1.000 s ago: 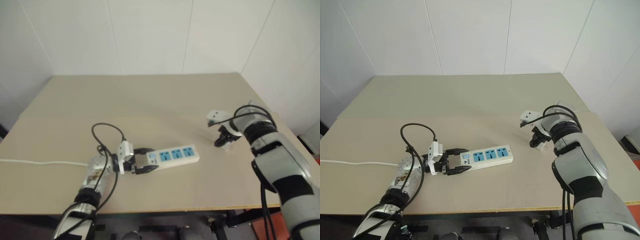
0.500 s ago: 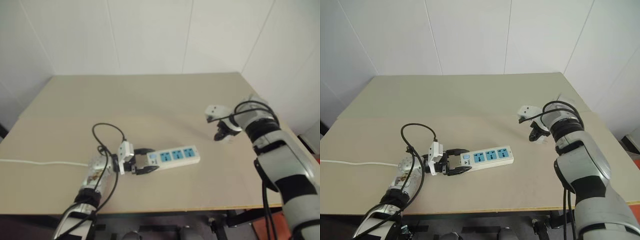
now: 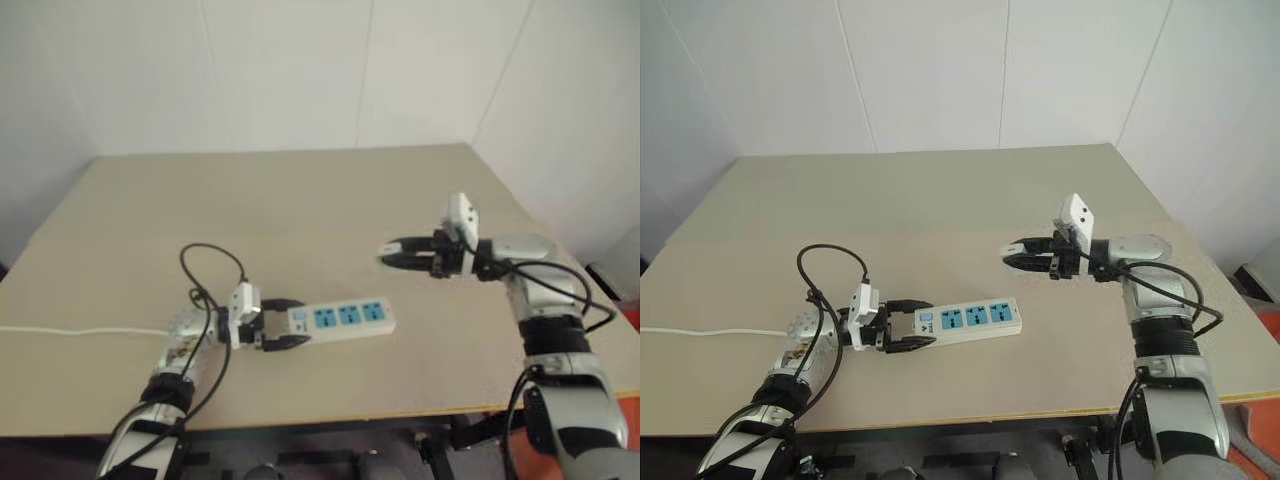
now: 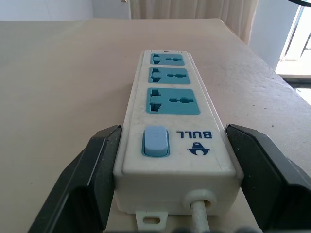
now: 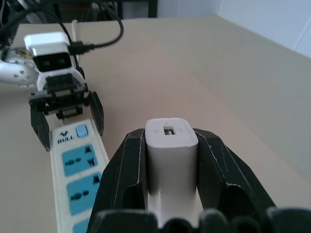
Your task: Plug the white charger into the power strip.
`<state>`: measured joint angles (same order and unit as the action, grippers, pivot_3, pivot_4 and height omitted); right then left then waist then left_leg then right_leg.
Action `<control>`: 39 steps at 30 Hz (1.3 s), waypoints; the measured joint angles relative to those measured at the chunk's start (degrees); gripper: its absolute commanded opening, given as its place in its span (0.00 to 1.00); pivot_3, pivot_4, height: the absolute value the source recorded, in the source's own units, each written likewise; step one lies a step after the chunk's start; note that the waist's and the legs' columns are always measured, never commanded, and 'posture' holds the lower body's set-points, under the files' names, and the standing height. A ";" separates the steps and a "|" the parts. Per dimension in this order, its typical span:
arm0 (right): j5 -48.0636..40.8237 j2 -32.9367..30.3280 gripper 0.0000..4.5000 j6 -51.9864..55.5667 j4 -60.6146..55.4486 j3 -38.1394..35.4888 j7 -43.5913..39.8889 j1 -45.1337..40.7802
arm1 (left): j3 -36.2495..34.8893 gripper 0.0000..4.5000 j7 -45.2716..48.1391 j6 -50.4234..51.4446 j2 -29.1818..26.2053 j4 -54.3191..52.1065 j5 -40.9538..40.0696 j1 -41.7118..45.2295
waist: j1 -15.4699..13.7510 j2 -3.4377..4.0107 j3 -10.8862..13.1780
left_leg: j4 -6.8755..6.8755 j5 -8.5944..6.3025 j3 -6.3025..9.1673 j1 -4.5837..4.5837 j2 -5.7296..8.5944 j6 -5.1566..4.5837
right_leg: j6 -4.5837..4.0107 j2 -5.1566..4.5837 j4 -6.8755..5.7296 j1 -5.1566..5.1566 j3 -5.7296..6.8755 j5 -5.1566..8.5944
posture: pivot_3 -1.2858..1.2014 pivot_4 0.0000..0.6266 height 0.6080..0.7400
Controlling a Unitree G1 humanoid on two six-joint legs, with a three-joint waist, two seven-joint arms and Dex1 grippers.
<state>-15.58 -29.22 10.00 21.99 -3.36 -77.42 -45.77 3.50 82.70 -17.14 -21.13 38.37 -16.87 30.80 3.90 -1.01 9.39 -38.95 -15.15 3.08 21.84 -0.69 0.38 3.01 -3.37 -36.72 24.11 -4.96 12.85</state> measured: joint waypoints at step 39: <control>-5.63 16.90 0.25 -13.41 8.37 5.19 -1.38 7.84 | -0.20 0.71 3.30 0.90 -0.75 -0.26 -1.32 -0.84 | 0.07 0.01 -0.01 | 0.06 0.00 0.04 -0.01 -0.02 0.00 | -0.03 0.01 -0.07 0.04 0.05 0.01 | 0.52 0.24 1.00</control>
<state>-21.21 -12.32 -3.41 30.36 1.83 -78.80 -37.93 3.30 86.00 -16.24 -21.88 38.11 -18.18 29.96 3.97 -0.99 9.38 -38.89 -15.15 3.12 21.83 -0.71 0.38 2.98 -3.36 -36.79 24.15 -4.92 12.86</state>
